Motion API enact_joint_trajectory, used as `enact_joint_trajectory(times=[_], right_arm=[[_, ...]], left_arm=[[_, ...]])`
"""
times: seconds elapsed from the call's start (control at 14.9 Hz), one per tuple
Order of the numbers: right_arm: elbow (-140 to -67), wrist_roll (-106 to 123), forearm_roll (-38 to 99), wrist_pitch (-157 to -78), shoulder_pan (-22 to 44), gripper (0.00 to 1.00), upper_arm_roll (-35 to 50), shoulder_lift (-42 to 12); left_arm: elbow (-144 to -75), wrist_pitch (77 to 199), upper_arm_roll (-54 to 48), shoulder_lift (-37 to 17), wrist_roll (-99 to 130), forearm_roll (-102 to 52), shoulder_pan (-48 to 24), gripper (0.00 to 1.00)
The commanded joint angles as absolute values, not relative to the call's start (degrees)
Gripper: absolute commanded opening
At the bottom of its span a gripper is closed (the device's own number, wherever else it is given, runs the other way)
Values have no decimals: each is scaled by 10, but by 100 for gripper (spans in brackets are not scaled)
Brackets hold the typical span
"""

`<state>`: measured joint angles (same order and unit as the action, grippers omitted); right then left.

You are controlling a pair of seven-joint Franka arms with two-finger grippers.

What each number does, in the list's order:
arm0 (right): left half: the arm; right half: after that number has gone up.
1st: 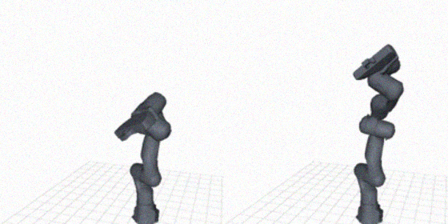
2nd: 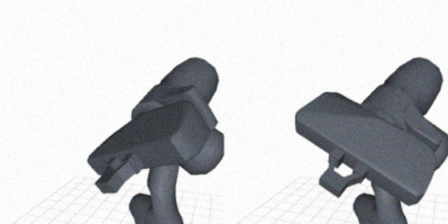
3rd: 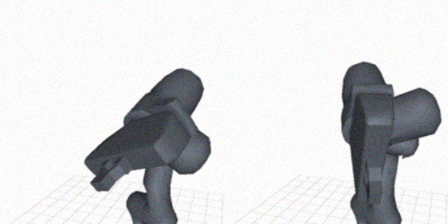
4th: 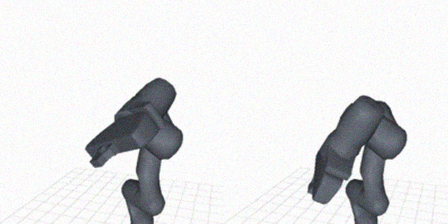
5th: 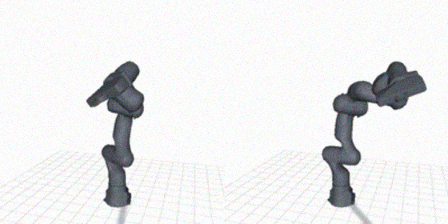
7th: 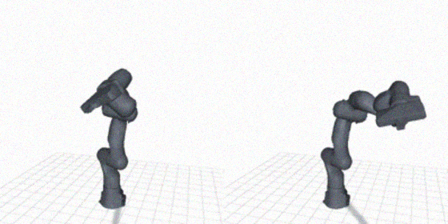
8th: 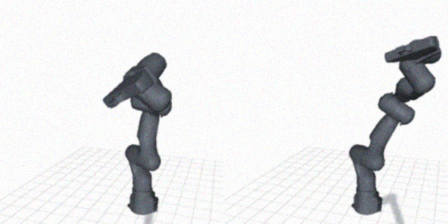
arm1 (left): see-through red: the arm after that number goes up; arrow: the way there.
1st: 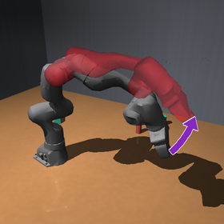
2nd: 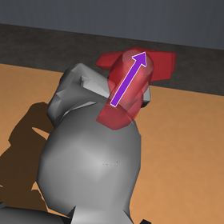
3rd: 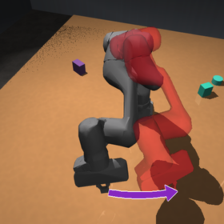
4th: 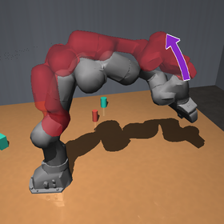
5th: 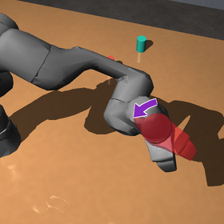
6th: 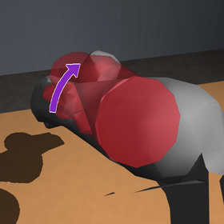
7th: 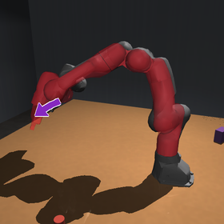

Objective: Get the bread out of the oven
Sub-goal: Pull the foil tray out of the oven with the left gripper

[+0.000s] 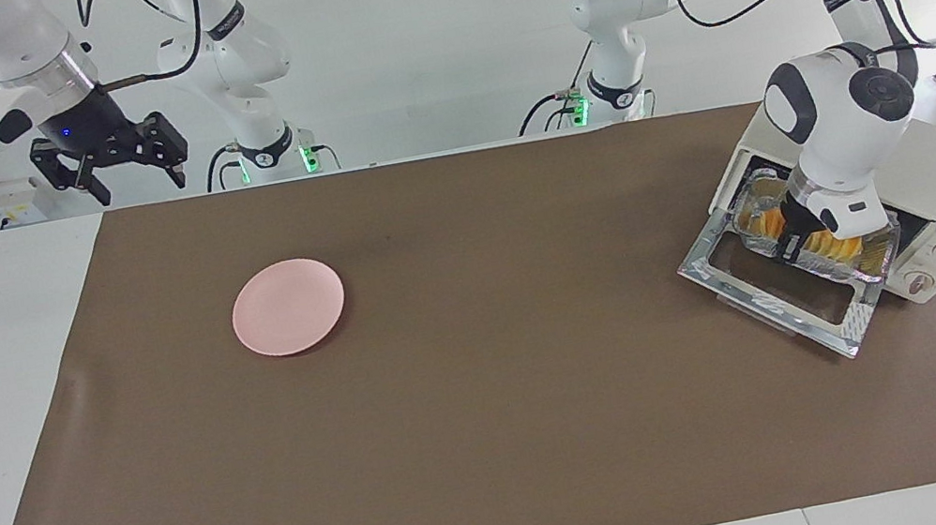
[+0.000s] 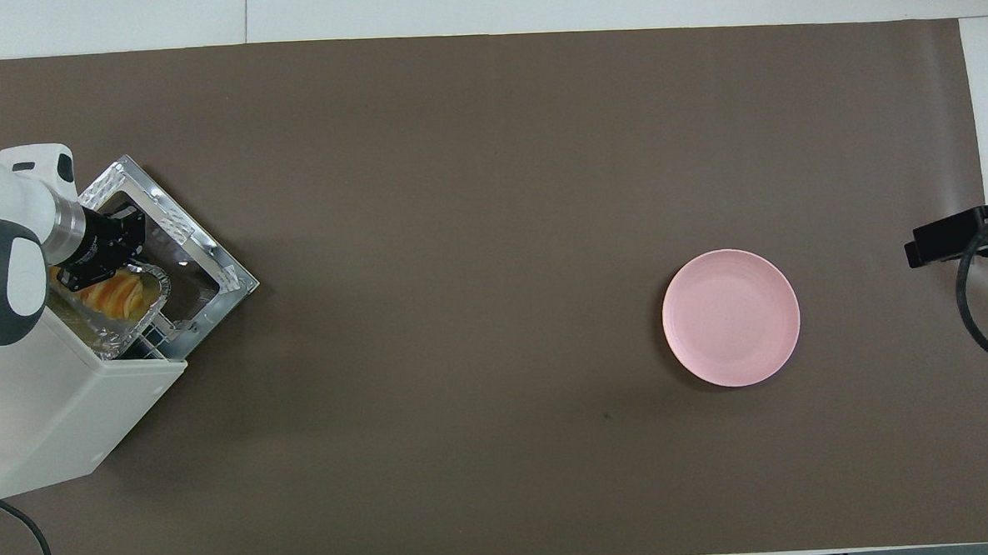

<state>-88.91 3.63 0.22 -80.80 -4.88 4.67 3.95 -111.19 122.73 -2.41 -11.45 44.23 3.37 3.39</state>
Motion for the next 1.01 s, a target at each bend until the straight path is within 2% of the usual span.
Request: enact_joint_trajectory(times=[0.0,0.2,0.34,0.67,0.94], right_arm=[[-904,33,12,-805,-60,100,54,53],[-904,32,12,-805,-60,100,54,53],[-904,33,12,-805,-60,100,54,53],[-904,33,12,-805,-60,100,54,53],[-904,33,12,-802,-60,100,54,54]], left_arm=[[-1050,1216,-27,-135,433,49,-10,0],[-944,1218,-29,-187,425,50,-103,0],[-910,1218,-29,-213,381,53,-163,0],[-905,1222,-26,-280,367,80,-301,0],[-929,1219,-29,-279,372,72,-325,0]])
